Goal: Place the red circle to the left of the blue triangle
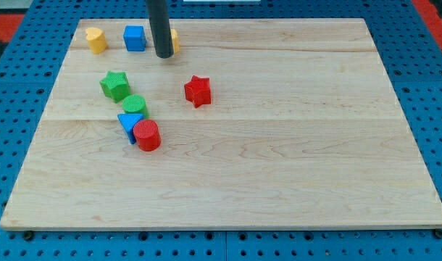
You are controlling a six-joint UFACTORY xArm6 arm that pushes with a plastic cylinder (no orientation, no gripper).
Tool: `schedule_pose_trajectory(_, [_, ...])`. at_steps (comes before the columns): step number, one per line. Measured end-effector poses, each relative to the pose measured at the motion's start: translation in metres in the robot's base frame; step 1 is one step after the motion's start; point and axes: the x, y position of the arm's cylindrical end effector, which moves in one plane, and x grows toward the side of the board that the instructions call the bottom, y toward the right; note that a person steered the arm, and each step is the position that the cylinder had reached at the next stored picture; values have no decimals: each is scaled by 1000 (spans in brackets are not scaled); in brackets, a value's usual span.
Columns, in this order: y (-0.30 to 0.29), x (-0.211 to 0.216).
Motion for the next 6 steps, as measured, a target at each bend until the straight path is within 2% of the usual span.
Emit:
schedule_pose_trajectory(1, [1, -5])
schedule_pose_trajectory(2, [2, 49])
schedule_pose_trajectory(4, [-8, 106])
schedule_pose_trajectory(6, [3, 115])
